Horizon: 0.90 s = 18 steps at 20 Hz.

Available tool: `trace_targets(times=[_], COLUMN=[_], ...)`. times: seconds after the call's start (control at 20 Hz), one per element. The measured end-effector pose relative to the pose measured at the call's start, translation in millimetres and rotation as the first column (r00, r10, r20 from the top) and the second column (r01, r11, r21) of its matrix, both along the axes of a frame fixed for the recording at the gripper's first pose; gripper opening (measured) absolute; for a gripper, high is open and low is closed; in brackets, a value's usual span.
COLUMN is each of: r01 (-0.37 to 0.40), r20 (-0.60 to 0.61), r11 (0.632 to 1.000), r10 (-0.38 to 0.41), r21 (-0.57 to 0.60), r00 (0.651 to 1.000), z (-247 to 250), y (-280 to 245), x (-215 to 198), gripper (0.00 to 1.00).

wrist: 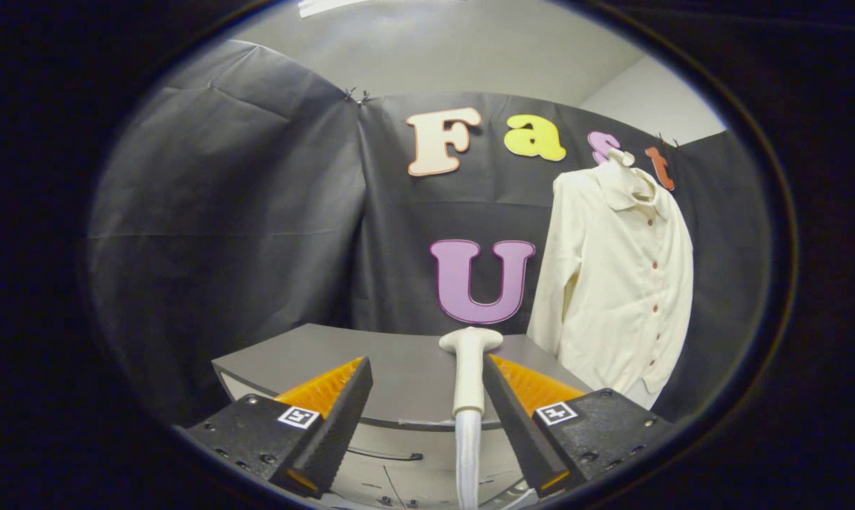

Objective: Iron the clothes twice with a garment steamer, once on the left side and once on the right side.

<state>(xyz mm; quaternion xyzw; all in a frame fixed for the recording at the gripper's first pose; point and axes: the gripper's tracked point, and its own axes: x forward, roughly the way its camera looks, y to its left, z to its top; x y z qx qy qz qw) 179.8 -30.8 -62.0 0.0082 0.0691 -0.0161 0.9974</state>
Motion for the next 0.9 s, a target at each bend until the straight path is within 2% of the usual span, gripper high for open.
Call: trace_targets(times=[0.2, 0.65, 0.9], r01=[0.012, 0.069, 0.090], r20=[-0.040, -0.124, -0.192], r11=[1.000, 0.997, 0.996], r10=[-0.013, -0.065, -0.090], r21=[-0.026, 0.022, -0.010], r00=[0.999, 0.990, 0.977], z=[-18, -49, -75], y=[-4, -20, -30], x=[23, 70, 89], gripper=[0.94, 0.92, 0.86])
